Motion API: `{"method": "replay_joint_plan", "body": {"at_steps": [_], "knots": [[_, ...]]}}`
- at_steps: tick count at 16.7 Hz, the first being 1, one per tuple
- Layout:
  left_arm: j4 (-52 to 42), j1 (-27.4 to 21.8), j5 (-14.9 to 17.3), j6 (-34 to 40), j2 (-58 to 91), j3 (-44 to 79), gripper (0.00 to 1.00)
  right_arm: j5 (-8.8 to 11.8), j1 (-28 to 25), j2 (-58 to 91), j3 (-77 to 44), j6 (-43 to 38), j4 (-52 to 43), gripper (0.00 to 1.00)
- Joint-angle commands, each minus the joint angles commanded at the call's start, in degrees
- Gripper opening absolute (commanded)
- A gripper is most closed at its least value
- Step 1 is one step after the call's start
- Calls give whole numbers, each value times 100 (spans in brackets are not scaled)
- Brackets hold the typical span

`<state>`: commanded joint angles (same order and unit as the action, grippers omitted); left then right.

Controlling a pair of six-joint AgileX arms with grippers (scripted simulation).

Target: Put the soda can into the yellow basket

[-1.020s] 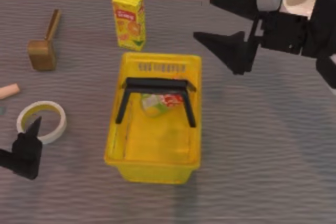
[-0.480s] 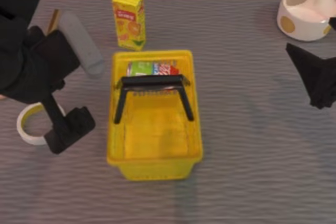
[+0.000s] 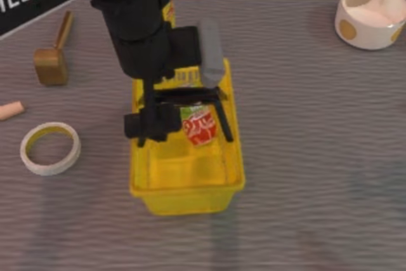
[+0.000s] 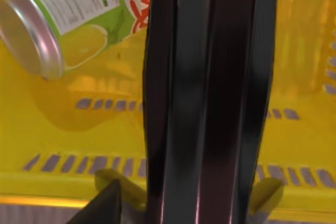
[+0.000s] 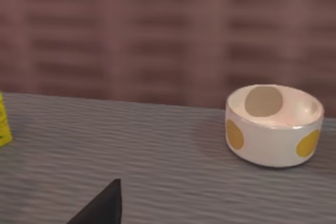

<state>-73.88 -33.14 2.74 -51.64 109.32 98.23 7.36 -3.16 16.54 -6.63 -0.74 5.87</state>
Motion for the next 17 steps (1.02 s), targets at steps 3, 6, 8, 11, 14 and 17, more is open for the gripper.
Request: {"method": "replay_joint_plan", "body": {"at_steps": [3,6,8,11,14,17], "knots": [[-390,-224,-148,-352,878,926,100,-475,160,-1065,439,39,-390,100],[-559,-334,-247,-525,1326,1398,100,-710,248,-1595,642,70,-569,100],[-578,-346,-260,-545,1380,1455,100,-736,258,-1654,663,74,-587,100],[-578,-346,-260,-545,1380,1455,100,-736,258,-1654,663,74,-587,100],[-491,-334,-259,-554,1385,1374,100,-736,258,-1654,663,74,-587,100],[-198,-341,-260,-550,1372,1067,100,-736,258,-1654,663,74,-587,100]]}}
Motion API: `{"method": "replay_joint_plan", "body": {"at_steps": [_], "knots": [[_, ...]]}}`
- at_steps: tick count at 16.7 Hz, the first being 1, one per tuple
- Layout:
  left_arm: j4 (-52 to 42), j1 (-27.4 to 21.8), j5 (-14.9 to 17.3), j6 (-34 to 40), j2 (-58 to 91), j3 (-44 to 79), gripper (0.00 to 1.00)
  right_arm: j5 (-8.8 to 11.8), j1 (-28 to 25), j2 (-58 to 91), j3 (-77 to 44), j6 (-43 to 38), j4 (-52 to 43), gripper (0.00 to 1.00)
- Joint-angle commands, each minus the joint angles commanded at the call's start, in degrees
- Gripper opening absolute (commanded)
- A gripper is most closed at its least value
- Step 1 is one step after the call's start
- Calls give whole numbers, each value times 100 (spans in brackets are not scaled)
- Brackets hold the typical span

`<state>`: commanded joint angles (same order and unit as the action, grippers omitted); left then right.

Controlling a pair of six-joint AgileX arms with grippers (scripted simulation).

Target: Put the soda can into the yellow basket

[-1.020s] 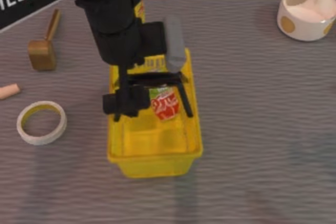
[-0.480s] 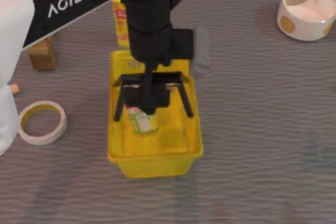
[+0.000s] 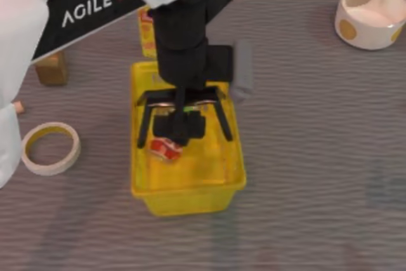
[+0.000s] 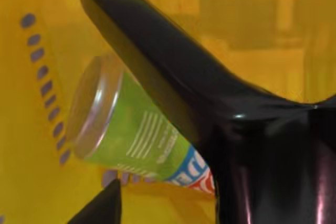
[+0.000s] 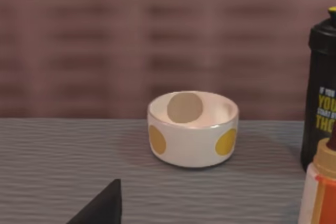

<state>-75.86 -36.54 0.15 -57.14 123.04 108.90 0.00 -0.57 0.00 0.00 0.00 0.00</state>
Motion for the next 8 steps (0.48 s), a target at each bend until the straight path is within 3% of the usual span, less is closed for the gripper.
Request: {"method": "replay_joint_plan", "body": {"at_steps": [5,8], "knots": [[79,-2,0,1,-1,-81,100,0,0,0,0,0,0,100],[79,-2,0,1,-1,-81,77,0,0,0,0,0,0,100]]}}
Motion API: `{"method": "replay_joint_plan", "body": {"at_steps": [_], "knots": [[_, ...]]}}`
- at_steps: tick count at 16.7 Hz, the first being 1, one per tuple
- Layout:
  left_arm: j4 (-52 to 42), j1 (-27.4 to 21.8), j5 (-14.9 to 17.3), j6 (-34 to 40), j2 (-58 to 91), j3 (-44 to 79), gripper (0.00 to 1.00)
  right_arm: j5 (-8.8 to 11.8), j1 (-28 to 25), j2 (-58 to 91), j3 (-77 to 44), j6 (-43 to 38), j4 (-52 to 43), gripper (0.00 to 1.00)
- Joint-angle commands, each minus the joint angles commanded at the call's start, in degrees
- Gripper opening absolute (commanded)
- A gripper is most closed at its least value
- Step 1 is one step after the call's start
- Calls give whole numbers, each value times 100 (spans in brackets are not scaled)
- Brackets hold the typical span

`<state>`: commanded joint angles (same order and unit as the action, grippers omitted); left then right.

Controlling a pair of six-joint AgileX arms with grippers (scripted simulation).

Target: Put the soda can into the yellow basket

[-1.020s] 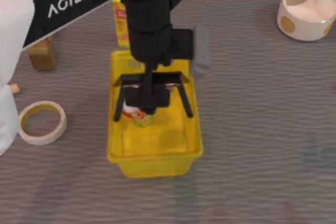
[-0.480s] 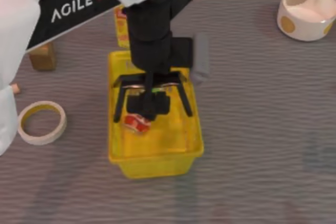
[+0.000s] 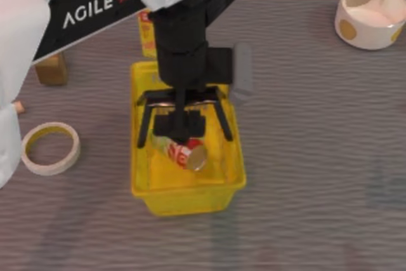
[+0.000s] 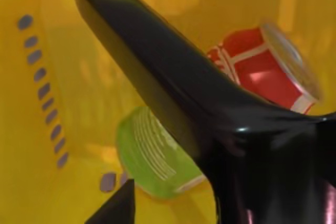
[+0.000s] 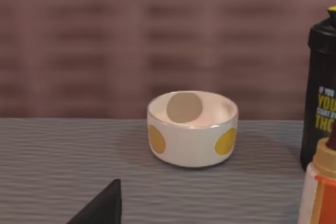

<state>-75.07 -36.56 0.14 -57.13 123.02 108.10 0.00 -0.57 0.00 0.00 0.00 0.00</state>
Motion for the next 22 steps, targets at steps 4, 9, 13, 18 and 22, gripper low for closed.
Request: {"method": "replay_joint_plan", "body": {"at_steps": [4,9,13,18,22], "knots": [[0,0,0,0,0,0,47,0,0,0,0,0,0,100],[0,0,0,0,0,0,10,0,0,0,0,0,0,100],[0,0,0,0,0,0,0,0,0,0,0,0,0,100],[0,0,0,0,0,0,0,0,0,0,0,0,0,100],[0,0,0,0,0,0,0,0,0,0,0,0,0,100]]}}
